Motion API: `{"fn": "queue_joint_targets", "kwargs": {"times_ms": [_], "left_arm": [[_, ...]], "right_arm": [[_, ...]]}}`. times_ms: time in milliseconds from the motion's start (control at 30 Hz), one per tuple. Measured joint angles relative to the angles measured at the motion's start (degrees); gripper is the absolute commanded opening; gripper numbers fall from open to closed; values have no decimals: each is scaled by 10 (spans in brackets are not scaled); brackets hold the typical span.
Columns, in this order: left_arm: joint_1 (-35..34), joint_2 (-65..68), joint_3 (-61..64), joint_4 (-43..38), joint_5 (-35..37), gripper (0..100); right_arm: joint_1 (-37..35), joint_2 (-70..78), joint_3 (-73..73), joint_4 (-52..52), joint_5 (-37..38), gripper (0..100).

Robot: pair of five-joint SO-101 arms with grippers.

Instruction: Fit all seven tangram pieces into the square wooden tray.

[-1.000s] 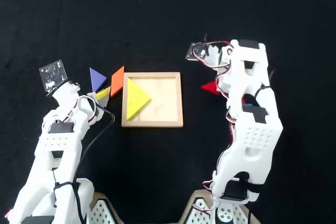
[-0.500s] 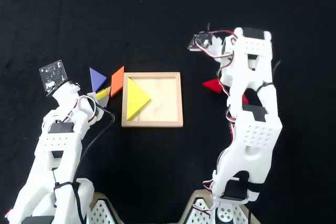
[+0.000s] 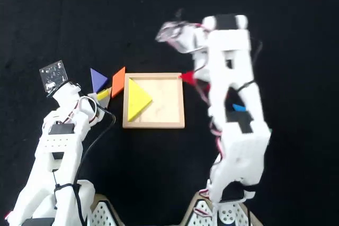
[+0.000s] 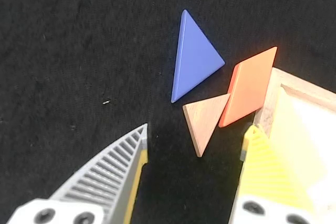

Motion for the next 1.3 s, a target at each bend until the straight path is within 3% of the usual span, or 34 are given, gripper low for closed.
{"fn": "queue_joint_targets", "kwargs": {"times_ms": [167, 400, 800, 933, 1300], "left_arm": [[-3, 0, 0, -3, 0, 288], [-3, 0, 0, -3, 0, 288], [-3, 0, 0, -3, 0, 288], [-4, 0, 0, -3, 0, 288], [-4, 0, 0, -18, 0, 288]], "right_arm": [[-84, -84, 166, -58, -24, 124], [-133, -113, 332, -209, -40, 124], [-194, -113, 346, -289, -16, 124], [-199, -88, 346, -293, 18, 124], [-213, -77, 326, -261, 25, 124]]}}
